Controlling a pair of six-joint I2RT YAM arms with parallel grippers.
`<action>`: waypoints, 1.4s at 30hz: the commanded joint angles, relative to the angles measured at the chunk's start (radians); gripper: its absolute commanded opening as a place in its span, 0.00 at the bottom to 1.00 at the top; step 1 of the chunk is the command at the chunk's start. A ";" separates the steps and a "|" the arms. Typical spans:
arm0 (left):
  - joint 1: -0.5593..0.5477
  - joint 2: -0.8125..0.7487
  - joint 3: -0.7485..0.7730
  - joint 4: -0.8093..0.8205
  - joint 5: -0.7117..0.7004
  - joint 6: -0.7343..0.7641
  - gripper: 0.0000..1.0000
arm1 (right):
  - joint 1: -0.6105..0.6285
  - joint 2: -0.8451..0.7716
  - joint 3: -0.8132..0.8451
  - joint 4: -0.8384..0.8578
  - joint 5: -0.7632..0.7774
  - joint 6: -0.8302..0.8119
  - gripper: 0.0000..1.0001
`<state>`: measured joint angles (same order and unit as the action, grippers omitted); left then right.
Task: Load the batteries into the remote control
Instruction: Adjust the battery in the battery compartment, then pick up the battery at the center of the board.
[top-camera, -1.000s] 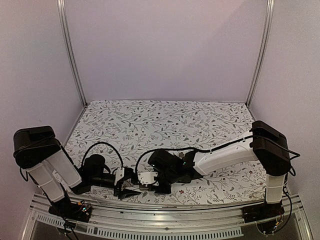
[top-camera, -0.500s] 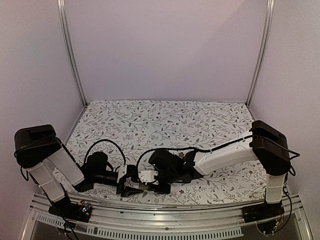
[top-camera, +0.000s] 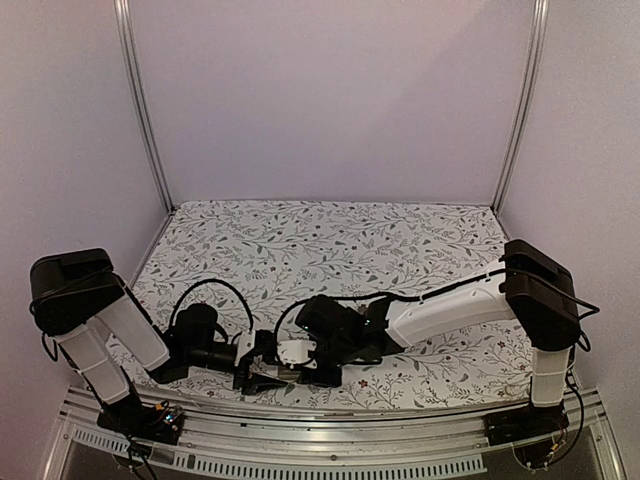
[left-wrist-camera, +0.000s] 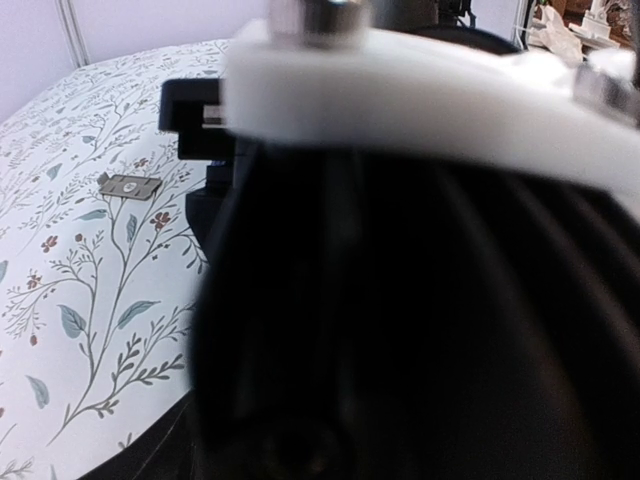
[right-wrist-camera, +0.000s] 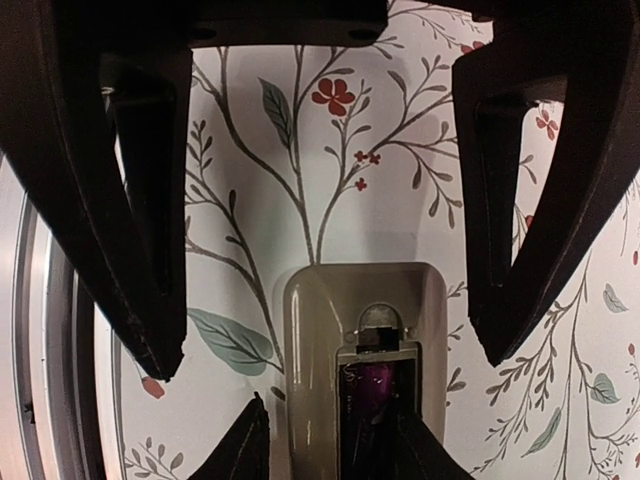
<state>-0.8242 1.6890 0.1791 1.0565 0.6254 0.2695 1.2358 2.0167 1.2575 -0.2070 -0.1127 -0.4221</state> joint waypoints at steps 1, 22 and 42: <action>-0.009 0.015 0.007 -0.050 -0.006 0.013 0.74 | -0.001 -0.010 0.033 -0.012 -0.036 0.008 0.39; -0.016 0.007 0.000 -0.052 -0.016 0.016 0.76 | -0.078 -0.220 -0.074 0.100 -0.082 0.066 0.48; -0.019 -0.031 -0.006 -0.082 -0.091 0.007 0.79 | -0.342 -0.221 -0.139 -0.397 -0.021 -0.250 0.45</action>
<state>-0.8314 1.6760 0.1799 0.9833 0.5426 0.2760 0.8963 1.8038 1.1301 -0.5365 -0.1398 -0.6071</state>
